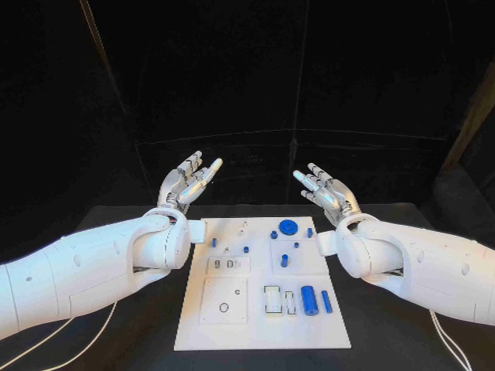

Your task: Assemble the parts on the task board

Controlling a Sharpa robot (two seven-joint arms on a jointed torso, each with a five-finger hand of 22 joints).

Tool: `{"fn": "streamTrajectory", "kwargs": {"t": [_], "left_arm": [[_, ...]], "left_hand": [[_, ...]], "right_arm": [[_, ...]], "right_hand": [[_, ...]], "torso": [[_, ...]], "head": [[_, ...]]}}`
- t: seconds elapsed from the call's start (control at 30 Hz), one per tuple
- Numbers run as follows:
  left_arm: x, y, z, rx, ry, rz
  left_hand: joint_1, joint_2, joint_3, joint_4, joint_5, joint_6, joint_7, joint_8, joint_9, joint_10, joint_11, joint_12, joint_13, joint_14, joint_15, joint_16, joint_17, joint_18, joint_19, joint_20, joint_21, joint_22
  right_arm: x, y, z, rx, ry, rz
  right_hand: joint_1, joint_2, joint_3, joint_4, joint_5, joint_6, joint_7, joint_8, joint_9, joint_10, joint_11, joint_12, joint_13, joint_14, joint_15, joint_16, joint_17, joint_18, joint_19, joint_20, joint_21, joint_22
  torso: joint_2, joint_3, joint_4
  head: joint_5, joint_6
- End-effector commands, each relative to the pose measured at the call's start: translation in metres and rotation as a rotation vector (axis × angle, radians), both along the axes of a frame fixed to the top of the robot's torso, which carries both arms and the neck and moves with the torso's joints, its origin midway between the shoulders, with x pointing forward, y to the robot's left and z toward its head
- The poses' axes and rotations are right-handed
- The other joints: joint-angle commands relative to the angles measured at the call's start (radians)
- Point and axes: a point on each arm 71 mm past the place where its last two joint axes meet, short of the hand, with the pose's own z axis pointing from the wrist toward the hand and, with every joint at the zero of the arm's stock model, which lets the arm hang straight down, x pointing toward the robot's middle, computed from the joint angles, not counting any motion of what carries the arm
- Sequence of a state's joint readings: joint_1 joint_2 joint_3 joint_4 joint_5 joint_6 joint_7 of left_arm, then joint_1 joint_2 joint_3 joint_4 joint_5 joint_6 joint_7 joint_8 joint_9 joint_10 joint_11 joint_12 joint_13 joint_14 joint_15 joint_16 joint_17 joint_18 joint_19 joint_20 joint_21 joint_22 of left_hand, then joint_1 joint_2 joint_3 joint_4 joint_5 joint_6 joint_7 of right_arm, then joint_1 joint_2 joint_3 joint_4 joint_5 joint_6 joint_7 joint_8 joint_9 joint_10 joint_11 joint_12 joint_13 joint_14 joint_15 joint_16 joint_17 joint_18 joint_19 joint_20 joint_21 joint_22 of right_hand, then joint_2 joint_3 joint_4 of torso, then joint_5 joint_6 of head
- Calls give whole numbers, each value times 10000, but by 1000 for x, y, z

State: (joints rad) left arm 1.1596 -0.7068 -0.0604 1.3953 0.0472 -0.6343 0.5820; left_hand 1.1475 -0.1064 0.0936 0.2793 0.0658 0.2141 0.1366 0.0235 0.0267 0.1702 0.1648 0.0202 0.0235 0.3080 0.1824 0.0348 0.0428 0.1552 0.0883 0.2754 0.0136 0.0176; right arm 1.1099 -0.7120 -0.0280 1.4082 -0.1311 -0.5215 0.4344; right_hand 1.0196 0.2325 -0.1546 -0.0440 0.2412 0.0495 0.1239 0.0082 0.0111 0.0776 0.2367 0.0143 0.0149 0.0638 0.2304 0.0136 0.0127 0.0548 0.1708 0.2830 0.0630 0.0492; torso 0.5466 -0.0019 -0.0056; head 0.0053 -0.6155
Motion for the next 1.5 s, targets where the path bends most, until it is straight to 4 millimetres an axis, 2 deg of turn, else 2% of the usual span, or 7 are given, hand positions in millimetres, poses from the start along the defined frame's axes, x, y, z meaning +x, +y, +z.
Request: {"fn": "streamTrajectory", "kwargs": {"t": [0.03, 0.2, 0.33, 0.5, 0.7, 0.87, 1.5], "left_arm": [[0, -3, 4, -362, -444, -424], [0, -3, 4, -362, -444, -424], [0, -3, 4, -362, -444, -424], [1, 12, 10, -855, -455, -911], [-3, 14, 17, -730, -636, -1438], [-10, 16, 22, -590, -669, -1854], [-49, 8, 41, -810, -624, -3011]], "left_hand": [[441, 21, 58, 147, 57, 178, 755, 62, 32, 151, 157, 53, 25, 237, 64, 74, 36, 141, 32, 157, 65, 25], [476, 141, 108, 126, 42, 373, 846, 89, 53, 371, 248, 80, 47, 640, 122, 162, 106, 131, 178, 172, 124, 65], [733, 446, 201, 21, -3, 1520, 1135, 316, 185, 1856, 611, 362, 207, 2232, 264, 607, 356, 39, 1009, 186, 440, 252], [1180, 758, -1, -453, -32, 3945, 1271, 805, 390, 5554, 722, 1137, 472, 5029, 234, 1421, 693, 3, 5294, 152, 2087, 1040], [1732, 893, -296, -1142, -39, 6547, 1011, 1255, 502, 7598, 254, 1534, 461, 7182, -397, 1993, 963, 300, 7561, -182, 2857, 1214], [2033, 1004, -438, -1539, -31, 7295, 757, 1357, 457, 8594, -73, 1627, 508, 8347, -777, 2277, 1390, 306, 8612, -554, 3098, 1227], [2224, 1095, -542, -1858, -30, 7751, 631, 1244, 403, 9270, -256, 1450, 517, 8896, -991, 2340, 1859, 293, 9187, -780, 3125, 1162]], "right_arm": [[2, 14, 2, -500, -7, 2328], [7, 17, 2, -795, 18, 2973], [8, 18, 2, -921, 36, 3225], [21, -17, 15, -3506, -1927, 1693], [26, -22, 31, -5001, -2848, 1827], [31, -21, 46, -6363, -3558, 2132], [29, 12, 67, -12554, -4957, 3527]], "right_hand": [[1576, 132, 90, -777, -169, 1191, 1736, 294, 183, 1661, 333, 341, 199, 1644, 315, 431, 211, 259, 1276, 94, 808, 419], [2720, -35, 409, -1668, -723, 3079, 1729, 799, 449, 4676, 273, 1128, 503, 4402, 134, 1239, 482, 635, 3301, 69, 1933, 950], [3207, -49, 603, -2204, -725, 6078, 1400, 1603, 791, 7598, -175, 1861, 629, 7738, -449, 2135, 676, 1177, 5000, 32, 2830, 1254], [3245, -122, 677, -2437, -697, 7769, 1115, 1642, 696, 8676, -513, 1582, 463, 9185, -836, 2059, 515, 1306, 6052, -243, 3252, 1273], [3290, -258, 744, -2456, -632, 8504, 923, 1478, 570, 9618, -792, 1295, 463, 10563, -1246, 2086, 571, 1299, 6914, -665, 3767, 1405], [3343, -415, 770, -2456, -606, 9022, 752, 1384, 559, 10406, -1027, 1122, 475, 11836, -1634, 2305, 739, 1286, 7689, -1073, 4518, 1740], [3100, -1039, 805, -2427, -223, 9684, 356, 763, 539, 11606, -1571, 655, 609, 14467, -2364, 4392, 2623, 1278, 8765, -1831, 7681, 3582]], "torso": [[1, 0, -2], [1, 0, -2], [1, 0, -2], [362, 14, -16], [684, -7, 22], [976, -4, 16], [1930, -46, 231]], "head": [[-3, -1], [-3, -1], [-3, -1], [-62, 116], [-110, 222], [-126, 380], [-330, 540]]}}
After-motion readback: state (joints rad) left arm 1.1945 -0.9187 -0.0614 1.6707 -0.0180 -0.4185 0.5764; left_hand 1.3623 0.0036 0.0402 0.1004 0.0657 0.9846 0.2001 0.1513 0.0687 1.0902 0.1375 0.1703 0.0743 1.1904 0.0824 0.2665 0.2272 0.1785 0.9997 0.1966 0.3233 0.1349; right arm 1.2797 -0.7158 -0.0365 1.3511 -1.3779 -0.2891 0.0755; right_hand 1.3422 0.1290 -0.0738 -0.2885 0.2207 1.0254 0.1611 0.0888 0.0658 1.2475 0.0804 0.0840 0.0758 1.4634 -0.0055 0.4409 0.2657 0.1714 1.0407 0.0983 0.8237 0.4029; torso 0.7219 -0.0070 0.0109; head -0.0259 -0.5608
